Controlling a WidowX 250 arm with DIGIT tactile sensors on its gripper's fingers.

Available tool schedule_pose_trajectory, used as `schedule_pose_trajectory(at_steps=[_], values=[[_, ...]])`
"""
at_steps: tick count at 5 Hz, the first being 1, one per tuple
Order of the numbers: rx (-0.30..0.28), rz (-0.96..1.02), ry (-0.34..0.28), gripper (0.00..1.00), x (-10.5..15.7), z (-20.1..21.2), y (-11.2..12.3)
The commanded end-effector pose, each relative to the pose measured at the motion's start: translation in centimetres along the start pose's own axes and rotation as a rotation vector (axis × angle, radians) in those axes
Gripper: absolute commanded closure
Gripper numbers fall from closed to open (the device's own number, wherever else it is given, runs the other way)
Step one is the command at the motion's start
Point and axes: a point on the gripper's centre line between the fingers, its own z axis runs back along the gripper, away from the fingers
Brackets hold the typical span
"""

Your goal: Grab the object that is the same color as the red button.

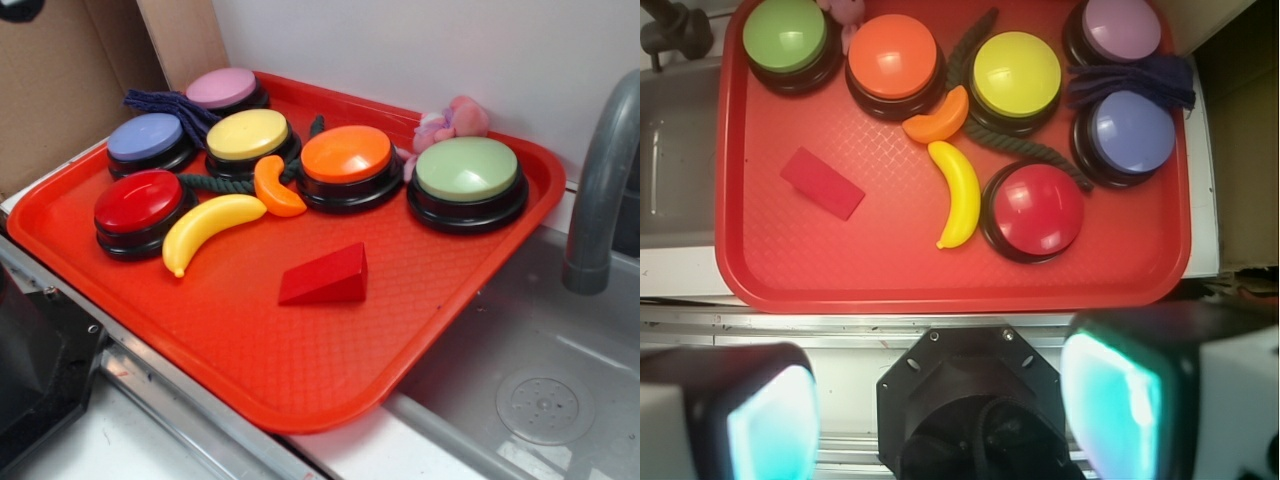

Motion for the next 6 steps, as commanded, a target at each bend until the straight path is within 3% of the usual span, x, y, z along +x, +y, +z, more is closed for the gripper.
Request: schedule_pose_trajectory(at_steps=[1, 2, 4, 5, 6], values=[[0.000, 0.000, 0.000, 0.00, 0.0, 0.0, 0.0], [0.037, -0.088, -0.015, 0.00, 0.9, -0.9, -0.5], [0.038, -0.388, -0.060, 0.00, 3.8, -5.0, -2.3], [0.063, -0.559, -0.081, 0.00, 5.8, -8.3, -4.5], [0.036, -0.649, -0.158, 0.00, 6.9, -11.4, -6.9]])
